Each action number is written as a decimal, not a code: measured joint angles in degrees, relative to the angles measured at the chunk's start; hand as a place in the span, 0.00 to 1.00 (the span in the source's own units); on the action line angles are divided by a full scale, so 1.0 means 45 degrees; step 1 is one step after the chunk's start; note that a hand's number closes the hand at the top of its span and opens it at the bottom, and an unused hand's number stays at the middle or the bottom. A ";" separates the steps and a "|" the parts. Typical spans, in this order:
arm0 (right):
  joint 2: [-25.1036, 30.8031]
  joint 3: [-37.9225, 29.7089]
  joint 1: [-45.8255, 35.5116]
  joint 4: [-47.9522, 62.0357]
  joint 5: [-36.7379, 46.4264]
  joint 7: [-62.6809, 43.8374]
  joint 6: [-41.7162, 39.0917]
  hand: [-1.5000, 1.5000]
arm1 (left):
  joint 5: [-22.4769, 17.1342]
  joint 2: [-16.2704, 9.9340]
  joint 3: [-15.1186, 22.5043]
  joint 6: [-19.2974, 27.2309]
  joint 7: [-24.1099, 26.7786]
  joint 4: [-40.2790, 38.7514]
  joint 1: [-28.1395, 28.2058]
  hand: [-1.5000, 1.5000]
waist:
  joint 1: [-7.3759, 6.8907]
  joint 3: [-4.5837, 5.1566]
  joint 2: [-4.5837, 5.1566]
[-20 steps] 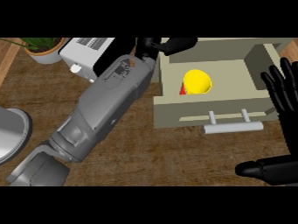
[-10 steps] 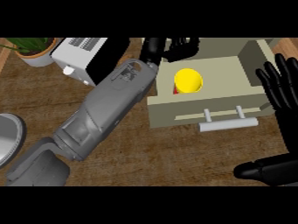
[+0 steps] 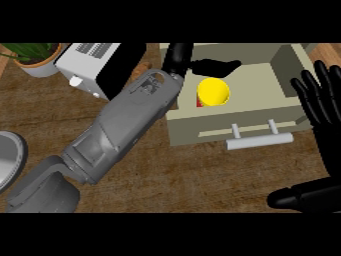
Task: Pick up the cup, place it into the drawer and close the drawer
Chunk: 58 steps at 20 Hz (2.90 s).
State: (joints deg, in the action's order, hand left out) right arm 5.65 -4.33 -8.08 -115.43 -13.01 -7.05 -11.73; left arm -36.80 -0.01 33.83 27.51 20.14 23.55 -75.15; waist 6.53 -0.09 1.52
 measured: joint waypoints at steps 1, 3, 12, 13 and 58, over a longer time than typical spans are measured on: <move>0.0018 -0.0092 0.0036 -0.0006 -0.0145 0.0023 -0.0048 0.00 | -0.0171 0.0002 -0.0062 -0.0111 0.0124 0.0050 0.0009 0.00 | -0.0049 0.0001 -0.0011; -0.0006 -0.0169 0.0043 0.0027 -0.0358 0.0019 -0.0086 0.00 | -0.0552 0.0001 -0.0151 -0.0221 0.0383 0.0312 0.0003 0.00 | -0.0127 0.0002 -0.0034; 0.0439 -0.0703 0.0166 -0.0189 -0.1482 -0.0455 -0.0547 1.00 | -0.1817 -0.0105 -0.0958 -0.0795 0.1276 0.1671 0.0376 0.00 | -0.0935 0.0011 -0.0254; 0.0485 -0.0665 0.0296 -0.0336 -0.1494 -0.0501 -0.0626 1.00 | -0.1869 -0.0251 -0.1105 -0.0858 0.1227 0.1911 0.0544 0.00 | -0.1050 0.0014 -0.0289; 0.2052 0.3926 -0.1693 0.8577 1.2680 0.4278 0.1011 0.00 | -0.2621 -0.7199 -0.5297 -0.4829 0.0027 1.3808 1.4396 0.00 | -0.1647 0.0015 -0.0316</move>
State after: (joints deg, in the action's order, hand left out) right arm 14.88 13.34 -15.69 -76.84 44.05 12.20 -7.18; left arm -48.60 -32.40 9.99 5.78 20.26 85.69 -10.37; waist -0.88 -0.02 0.10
